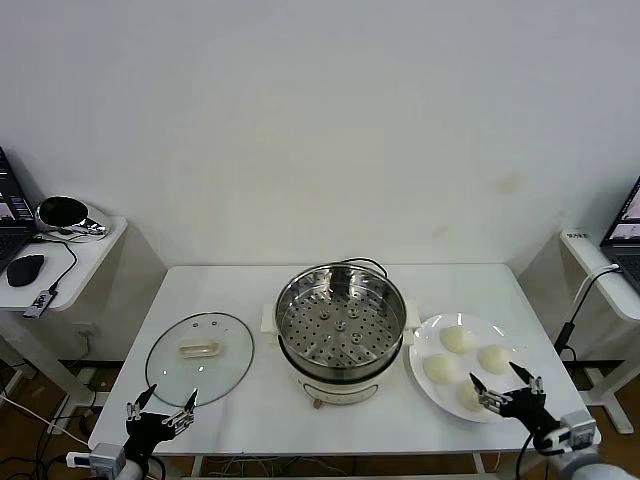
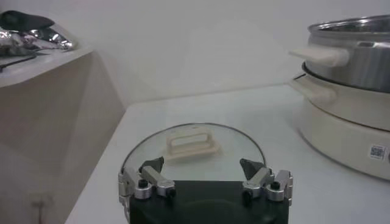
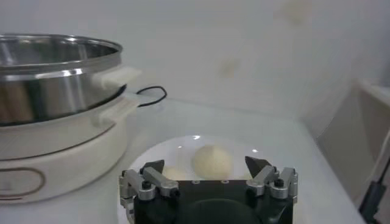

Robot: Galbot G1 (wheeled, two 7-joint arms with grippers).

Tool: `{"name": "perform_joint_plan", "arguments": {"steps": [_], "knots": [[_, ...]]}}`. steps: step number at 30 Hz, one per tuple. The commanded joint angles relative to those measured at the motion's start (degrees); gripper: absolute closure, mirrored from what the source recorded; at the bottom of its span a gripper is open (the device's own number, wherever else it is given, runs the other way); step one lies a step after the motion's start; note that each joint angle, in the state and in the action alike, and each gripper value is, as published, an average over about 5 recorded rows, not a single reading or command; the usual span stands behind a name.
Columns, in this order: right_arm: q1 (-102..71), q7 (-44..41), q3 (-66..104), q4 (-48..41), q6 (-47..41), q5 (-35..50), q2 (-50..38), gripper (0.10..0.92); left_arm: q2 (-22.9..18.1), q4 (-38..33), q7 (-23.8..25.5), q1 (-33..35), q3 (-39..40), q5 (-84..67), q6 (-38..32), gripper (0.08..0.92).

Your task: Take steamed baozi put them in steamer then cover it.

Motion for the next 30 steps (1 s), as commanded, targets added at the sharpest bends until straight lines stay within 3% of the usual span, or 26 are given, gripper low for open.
{"name": "perform_joint_plan", "arguments": {"steps": [1,8,15,23,30], "knots": [[6.62,-7.62,2.87,0.06,-5.95,-9.12,-10.77,0.203,-0.55,-1.04,-0.24,1.11,0.14,1.02,-0.22,0.177],[24.44,-29.62,-7.98,-6.45,-7.97,-22.31,-24.65,0.203,-1.84,-2.76,-0.39,1.83,0.08,2.09,-0.26,0.177],[57.98,-48.02,-38.65,-17.49,-0.26,-36.57,-28.47,0.203,-3.46,-3.98,-0.73,2.78,-0.34,2.53,-0.76,0.177],[85.69,-54.79,-74.86,-28.13,3.32,-38.11,-24.89,0.203,-4.79,-5.44,-0.68,3.79,-1.02,2.81,-1.22,0.177],[87.43,-55.45,-82.49,-36.0,5.78,-39.26,-18.8,0.203,-5.16,-5.91,-0.41,3.77,-1.9,2.42,-1.7,0.177]]}}
